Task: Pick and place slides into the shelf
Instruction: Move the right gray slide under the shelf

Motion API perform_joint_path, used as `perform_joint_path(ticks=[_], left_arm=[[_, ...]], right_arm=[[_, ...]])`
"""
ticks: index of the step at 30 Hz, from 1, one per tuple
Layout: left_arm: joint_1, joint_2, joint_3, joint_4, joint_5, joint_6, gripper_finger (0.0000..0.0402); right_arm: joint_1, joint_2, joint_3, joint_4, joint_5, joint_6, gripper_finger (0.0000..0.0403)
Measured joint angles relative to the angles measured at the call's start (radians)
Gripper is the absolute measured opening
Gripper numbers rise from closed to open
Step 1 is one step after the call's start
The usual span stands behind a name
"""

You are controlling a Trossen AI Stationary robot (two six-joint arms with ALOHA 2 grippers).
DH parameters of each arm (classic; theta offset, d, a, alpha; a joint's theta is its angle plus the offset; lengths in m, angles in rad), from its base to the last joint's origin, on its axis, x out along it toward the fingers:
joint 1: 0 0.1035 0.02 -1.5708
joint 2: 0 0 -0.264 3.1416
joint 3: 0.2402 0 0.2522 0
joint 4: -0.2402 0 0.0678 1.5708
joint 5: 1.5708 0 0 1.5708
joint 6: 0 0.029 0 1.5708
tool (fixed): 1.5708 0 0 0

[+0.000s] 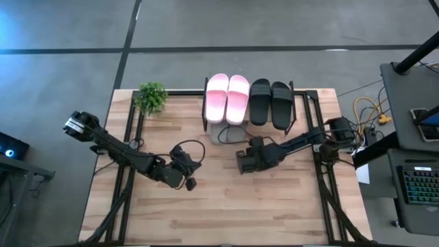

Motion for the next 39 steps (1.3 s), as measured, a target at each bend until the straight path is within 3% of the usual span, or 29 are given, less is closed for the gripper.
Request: perform_joint_path(ticks=[6,14,26,39], left_arm=[[0.0,0.0,0.0,0.001,0.002,0.0,0.0005],[0.0,0.0,0.0,0.001,0.007,0.0,0.0005],[0.0,0.0,0.0,0.001,0.006,0.005,0.0005],[0.0,0.0,-0.002,-0.009,0.009,0.006,0.0005]], right_arm=[[-0.045,0.0,0.037,0.137,0.001,-0.162,0.0063],[-0.11,-0.002,0.096,0.169,-0.012,-0.267,0.0063],[-0.162,0.036,0.095,0.207,-0.102,-0.347,0.0063],[-0.162,0.079,0.095,0.168,-0.097,-0.361,0.0063]])
